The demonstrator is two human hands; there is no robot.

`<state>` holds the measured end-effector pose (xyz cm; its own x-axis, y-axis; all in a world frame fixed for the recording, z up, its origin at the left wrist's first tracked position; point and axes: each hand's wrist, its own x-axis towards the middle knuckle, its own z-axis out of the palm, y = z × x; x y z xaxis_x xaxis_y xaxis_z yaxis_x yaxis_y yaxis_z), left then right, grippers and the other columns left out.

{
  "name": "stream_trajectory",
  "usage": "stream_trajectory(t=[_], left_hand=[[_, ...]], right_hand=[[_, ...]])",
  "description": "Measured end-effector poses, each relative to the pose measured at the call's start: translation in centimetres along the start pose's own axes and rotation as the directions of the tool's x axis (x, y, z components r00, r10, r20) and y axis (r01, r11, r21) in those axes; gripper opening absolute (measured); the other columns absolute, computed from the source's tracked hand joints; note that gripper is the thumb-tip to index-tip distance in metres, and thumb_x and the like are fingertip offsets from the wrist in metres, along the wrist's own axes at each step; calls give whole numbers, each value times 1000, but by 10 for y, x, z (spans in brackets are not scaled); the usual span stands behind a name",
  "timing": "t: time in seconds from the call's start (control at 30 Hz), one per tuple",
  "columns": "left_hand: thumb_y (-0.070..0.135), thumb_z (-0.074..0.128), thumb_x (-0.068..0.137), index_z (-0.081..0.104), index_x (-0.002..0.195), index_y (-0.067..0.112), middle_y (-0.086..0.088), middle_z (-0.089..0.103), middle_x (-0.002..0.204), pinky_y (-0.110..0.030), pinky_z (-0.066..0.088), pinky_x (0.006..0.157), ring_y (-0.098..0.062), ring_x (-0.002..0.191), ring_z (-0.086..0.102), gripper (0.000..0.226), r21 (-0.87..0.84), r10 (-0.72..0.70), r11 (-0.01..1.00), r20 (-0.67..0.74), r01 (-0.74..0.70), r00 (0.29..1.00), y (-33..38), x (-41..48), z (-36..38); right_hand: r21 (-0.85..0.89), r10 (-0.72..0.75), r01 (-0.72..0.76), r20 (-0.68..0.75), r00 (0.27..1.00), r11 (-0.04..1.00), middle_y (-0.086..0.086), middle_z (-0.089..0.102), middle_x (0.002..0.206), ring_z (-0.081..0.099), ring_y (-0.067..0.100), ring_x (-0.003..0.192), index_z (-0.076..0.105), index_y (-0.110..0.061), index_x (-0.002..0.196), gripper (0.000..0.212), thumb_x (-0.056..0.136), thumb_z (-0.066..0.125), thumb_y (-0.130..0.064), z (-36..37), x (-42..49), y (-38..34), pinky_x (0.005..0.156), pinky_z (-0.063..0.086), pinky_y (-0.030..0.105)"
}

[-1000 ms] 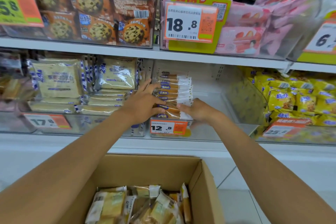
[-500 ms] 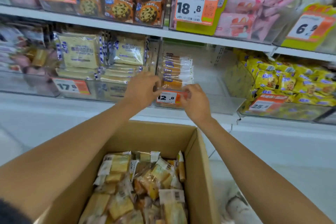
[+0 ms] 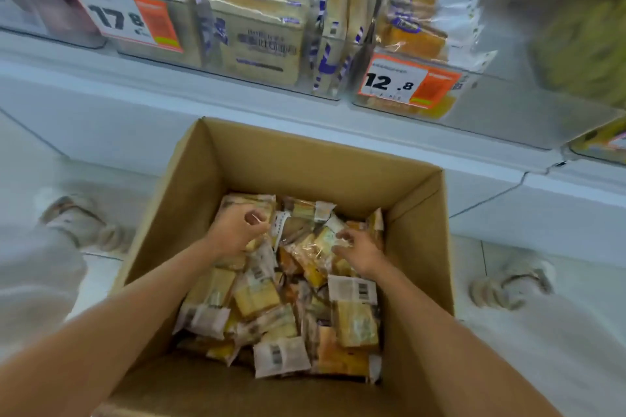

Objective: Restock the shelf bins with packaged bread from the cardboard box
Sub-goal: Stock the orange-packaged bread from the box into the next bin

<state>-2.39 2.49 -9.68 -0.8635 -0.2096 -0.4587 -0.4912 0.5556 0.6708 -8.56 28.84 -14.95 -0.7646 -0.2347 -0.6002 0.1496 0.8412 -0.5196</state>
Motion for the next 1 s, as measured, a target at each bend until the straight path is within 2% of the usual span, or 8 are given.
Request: stream_trajectory(t=[0.23,0.37,0.5,0.63,0.73,0.8,0.93,1.0], left_hand=[[16,73,88,65,81,21,8,61,79,-10,43,59,-6,71,57,12,-137,-59,988,71,68,996,-50,11,30],[15,72,88,65,84,22,9,63,81,-10,43,61,0,71,59,11,-165,-77,982,61,86,995,-60,15,33],[11,68,91,62,109,10,-1,61,96,-23,52,82,-19,94,62,19,-304,-146,939,60,157,987,-43,22,35],[47,67,88,40,146,22,6,47,134,-33,43,101,-19,125,50,69,-421,-245,844,248,332,937,-15,21,29],[47,67,86,56,132,19,3,62,132,-39,45,107,-18,122,59,56,-593,-193,662,457,459,868,0,14,22],[37,70,87,64,116,13,-7,72,117,-34,53,96,-18,103,69,39,-662,-183,611,415,434,891,5,8,16],[29,82,77,65,111,11,-9,73,109,-33,59,84,-21,98,71,42,-578,-186,748,290,327,939,-1,-6,3],[26,87,72,68,103,12,-6,74,96,-31,59,80,-19,88,71,39,-420,-91,890,220,178,971,-3,-10,-7]], right_hand=[[-299,-1,-22,-77,997,954,7,51,127,51,29,118,51,-20,128,78,68,64,-69,70,63,14,91,50,42],[-455,-142,36,-200,969,890,12,55,120,52,32,112,54,-13,122,42,89,63,-37,75,72,9,89,46,40],[212,-10,40,-139,990,977,1,64,116,60,19,109,60,-13,126,33,96,60,-27,35,50,-11,88,50,30],[807,-89,-83,165,982,584,7,63,89,62,21,83,63,-9,99,9,96,56,-10,-13,11,-43,71,50,26],[896,-175,-173,263,949,409,9,67,94,63,23,85,64,-8,105,24,84,63,-20,-22,-4,-65,86,49,37],[901,-164,-205,284,945,383,13,68,110,63,29,101,62,-3,121,50,80,70,-32,-22,-10,-74,100,45,46],[809,-32,-86,129,991,582,9,71,92,64,24,87,68,-11,95,9,86,70,-13,-19,-20,-78,82,50,37],[694,-65,18,43,997,720,7,67,110,61,18,98,67,-17,100,20,83,73,-9,-20,-23,-77,89,48,35]])
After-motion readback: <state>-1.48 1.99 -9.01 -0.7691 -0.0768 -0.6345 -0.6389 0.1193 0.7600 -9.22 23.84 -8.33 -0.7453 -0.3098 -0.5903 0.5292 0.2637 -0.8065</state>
